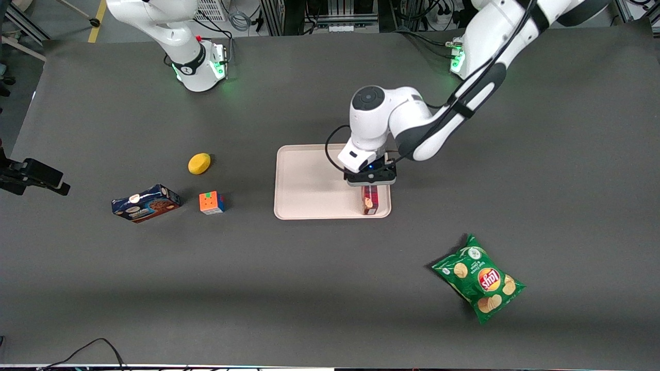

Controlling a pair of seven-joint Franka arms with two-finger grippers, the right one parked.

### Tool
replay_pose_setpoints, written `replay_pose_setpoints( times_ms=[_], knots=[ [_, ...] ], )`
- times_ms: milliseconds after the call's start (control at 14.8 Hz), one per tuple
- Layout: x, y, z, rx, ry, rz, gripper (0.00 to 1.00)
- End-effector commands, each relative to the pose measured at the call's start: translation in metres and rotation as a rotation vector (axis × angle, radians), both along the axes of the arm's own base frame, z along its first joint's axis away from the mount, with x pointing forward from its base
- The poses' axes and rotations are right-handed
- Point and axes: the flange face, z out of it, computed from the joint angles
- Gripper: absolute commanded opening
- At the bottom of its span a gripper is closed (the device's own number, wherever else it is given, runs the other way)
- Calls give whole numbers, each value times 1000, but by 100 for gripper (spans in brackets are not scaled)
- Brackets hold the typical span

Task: Place red cookie box on tray

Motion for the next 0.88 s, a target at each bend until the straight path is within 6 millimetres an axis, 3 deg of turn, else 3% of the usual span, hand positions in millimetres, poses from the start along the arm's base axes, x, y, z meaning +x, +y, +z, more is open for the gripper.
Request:
replay_pose_setpoints(
  times_ms=[0, 202, 404, 472, 607, 809],
  knots=[
    [28, 6, 108, 138, 96, -119, 100],
    [54, 38, 193, 187, 195, -171, 100],
    [75, 99, 260, 224, 272, -290, 100],
    [86, 128, 282, 216, 292, -301, 100],
    [105, 194, 308, 233, 314, -339, 100],
    [137, 291, 311, 210, 342, -328, 100]
  ],
)
